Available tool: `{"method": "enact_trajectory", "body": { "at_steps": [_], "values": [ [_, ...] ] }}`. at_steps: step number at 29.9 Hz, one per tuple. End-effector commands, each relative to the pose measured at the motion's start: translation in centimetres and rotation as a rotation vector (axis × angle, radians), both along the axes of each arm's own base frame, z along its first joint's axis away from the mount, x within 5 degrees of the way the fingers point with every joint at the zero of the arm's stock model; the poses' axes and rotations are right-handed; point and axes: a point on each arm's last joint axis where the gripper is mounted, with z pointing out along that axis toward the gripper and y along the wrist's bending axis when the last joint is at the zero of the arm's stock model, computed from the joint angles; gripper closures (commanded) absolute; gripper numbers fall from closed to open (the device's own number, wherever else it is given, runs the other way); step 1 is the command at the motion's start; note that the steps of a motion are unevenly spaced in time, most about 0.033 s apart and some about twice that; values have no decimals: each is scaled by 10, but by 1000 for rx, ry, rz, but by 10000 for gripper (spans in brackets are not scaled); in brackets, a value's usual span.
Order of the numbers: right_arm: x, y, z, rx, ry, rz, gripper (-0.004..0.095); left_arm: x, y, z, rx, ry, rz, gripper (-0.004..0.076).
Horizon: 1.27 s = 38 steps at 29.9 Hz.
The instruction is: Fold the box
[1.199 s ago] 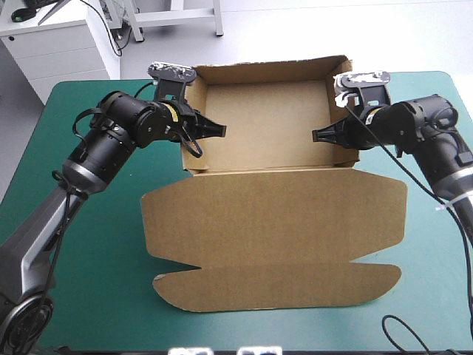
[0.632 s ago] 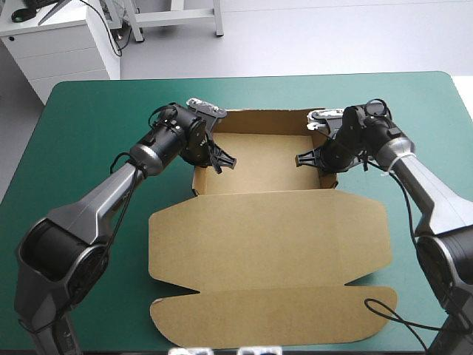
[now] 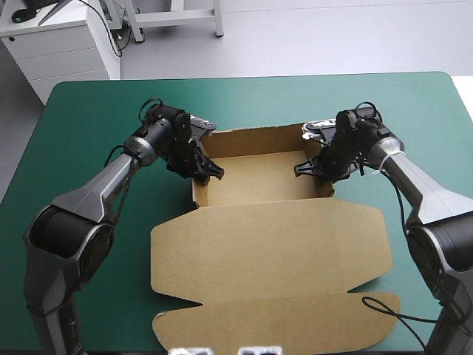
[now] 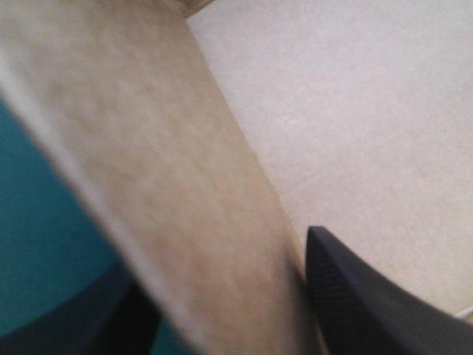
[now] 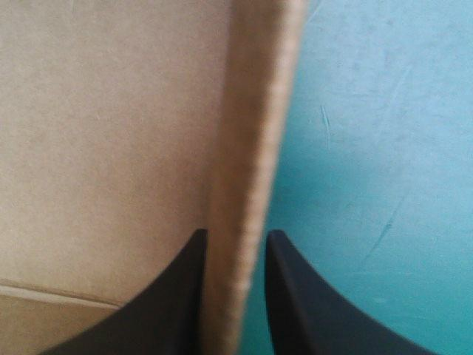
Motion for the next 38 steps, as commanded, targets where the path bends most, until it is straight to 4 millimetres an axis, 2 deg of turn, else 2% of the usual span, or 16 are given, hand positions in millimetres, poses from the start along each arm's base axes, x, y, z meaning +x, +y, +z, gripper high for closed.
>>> {"method": "enact_trajectory", "body": {
  "at_steps": [1,3,5,10,13,21,27,31,32,38],
  "values": [
    [-4,-5,28,-17,-77,27,391,-4,12,32,-1,-63,0,134],
    [-4,-5,28,-16,-77,25,257,-5,12,35,-10,-72,1,117],
    [-4,-5,28,-13,-76,23,190,-6,11,39,-27,-90,3,117],
    [-5,-5,29,-9,-79,22,180,-8,9,50,-71,-124,8,116],
    [-8,-6,38,-4,-100,26,180,-13,11,63,-90,-163,3,117],
    [-28,-11,91,27,-238,42,188,-36,21,112,-134,-300,-25,118],
    [-53,-18,126,43,-320,54,194,-70,35,163,-181,-441,-49,151],
    [-64,-21,140,51,-357,58,194,-98,46,196,-221,-553,-53,319],
    [-66,-22,141,53,-359,58,194,-106,49,204,-227,-572,-60,396],
    [-71,-19,143,90,-338,81,194,-149,69,224,-150,-557,-146,720]
  ]
}}
